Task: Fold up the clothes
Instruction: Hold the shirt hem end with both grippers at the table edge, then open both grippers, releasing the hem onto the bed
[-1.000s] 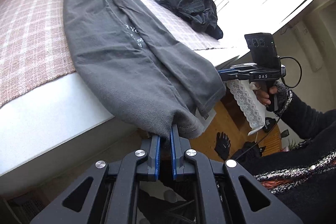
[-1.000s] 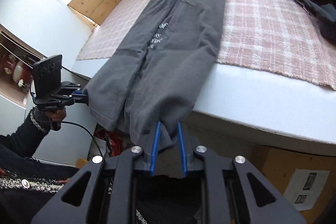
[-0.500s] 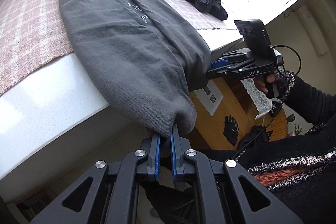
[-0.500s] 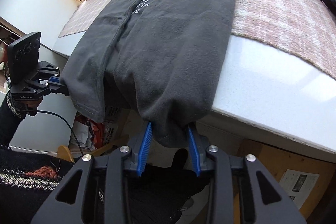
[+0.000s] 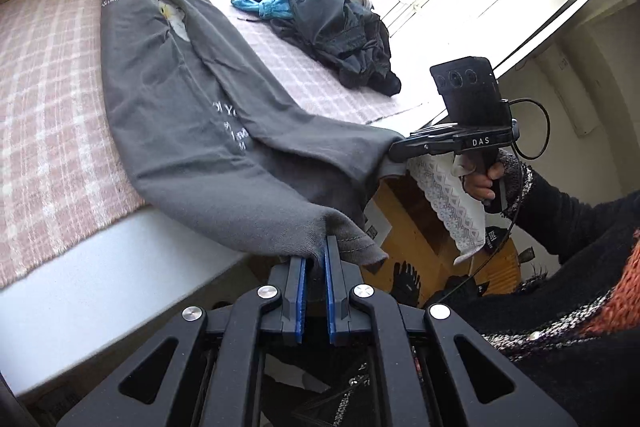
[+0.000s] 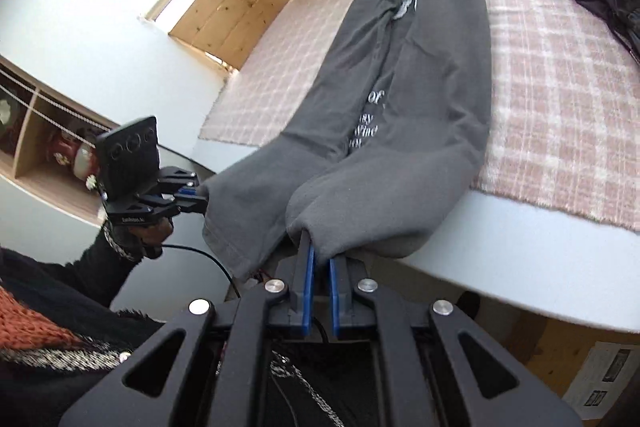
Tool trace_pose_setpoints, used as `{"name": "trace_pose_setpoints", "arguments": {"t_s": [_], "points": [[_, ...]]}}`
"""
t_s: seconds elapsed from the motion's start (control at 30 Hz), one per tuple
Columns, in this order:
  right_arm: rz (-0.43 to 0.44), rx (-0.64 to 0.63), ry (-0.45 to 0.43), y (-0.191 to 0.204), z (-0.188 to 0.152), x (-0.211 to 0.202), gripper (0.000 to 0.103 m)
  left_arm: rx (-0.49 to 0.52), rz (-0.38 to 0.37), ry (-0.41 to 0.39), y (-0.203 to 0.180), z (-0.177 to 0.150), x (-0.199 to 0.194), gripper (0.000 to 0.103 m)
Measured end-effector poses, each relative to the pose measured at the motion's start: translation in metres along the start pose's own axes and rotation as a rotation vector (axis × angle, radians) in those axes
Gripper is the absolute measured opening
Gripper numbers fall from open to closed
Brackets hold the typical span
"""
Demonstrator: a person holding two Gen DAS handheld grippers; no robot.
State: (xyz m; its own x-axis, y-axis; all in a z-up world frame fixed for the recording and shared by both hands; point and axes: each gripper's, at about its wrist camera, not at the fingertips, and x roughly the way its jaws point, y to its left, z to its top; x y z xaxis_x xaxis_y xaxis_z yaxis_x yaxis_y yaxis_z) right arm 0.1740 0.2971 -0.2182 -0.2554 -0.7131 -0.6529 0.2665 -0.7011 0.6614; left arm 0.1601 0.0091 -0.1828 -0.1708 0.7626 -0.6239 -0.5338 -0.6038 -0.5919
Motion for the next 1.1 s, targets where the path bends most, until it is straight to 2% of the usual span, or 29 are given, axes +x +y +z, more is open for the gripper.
{"name": "trace_pose_setpoints", "arguments": {"t_s": [0.07, 0.17, 0.27, 0.37, 0.5, 0.57, 0.6, 0.63, 0.7, 0.77, 0.87, 0.97, 1.03, 1.1], "points": [[0.012, 0.035, -0.022, -0.012, 0.034, -0.001, 0.006, -0.014, 0.000, -0.027, 0.009, 0.026, -0.004, 0.007], [-0.016, 0.062, -0.005, -0.039, 0.098, 0.026, 0.008, -0.031, 0.028, -0.040, 0.040, 0.073, 0.003, 0.007], [-0.026, 0.248, 0.160, -0.094, 0.154, 0.066, 0.011, -0.106, 0.142, -0.006, 0.082, 0.105, 0.012, 0.008], [0.006, 0.245, 0.230, -0.101, 0.180, 0.074, 0.012, -0.187, 0.265, 0.033, 0.125, 0.134, 0.021, 0.009], [0.109, 0.231, 0.273, -0.099, 0.189, 0.062, 0.016, -0.197, 0.267, -0.013, 0.124, 0.141, -0.005, 0.020], [0.134, 0.283, 0.285, -0.110, 0.188, 0.063, 0.029, -0.187, 0.282, -0.016, 0.123, 0.140, -0.011, 0.020], [0.172, 0.319, 0.292, -0.118, 0.189, 0.067, 0.043, -0.181, 0.282, -0.010, 0.123, 0.141, -0.011, 0.021], [0.205, 0.357, 0.301, -0.125, 0.188, 0.072, 0.050, -0.181, 0.278, -0.001, 0.124, 0.141, -0.010, 0.021], [0.172, 0.394, 0.304, -0.134, 0.192, 0.078, 0.050, -0.181, 0.275, 0.027, 0.128, 0.144, -0.003, 0.021], [0.192, 0.384, 0.277, -0.134, 0.197, 0.073, 0.050, -0.169, 0.286, 0.063, 0.130, 0.148, 0.008, 0.021], [0.150, 0.318, 0.190, -0.128, 0.199, 0.048, 0.050, -0.104, 0.284, 0.119, 0.125, 0.155, 0.026, 0.020], [-0.095, 0.121, 0.137, -0.108, 0.189, 0.030, 0.050, -0.016, 0.263, 0.172, 0.114, 0.166, 0.043, 0.021], [-0.161, 0.053, 0.139, -0.103, 0.177, 0.033, 0.050, 0.031, 0.233, 0.202, 0.108, 0.175, 0.052, 0.020], [-0.168, 0.007, 0.145, -0.098, 0.170, 0.041, 0.050, 0.088, 0.195, 0.238, 0.101, 0.185, 0.066, 0.020]]}}
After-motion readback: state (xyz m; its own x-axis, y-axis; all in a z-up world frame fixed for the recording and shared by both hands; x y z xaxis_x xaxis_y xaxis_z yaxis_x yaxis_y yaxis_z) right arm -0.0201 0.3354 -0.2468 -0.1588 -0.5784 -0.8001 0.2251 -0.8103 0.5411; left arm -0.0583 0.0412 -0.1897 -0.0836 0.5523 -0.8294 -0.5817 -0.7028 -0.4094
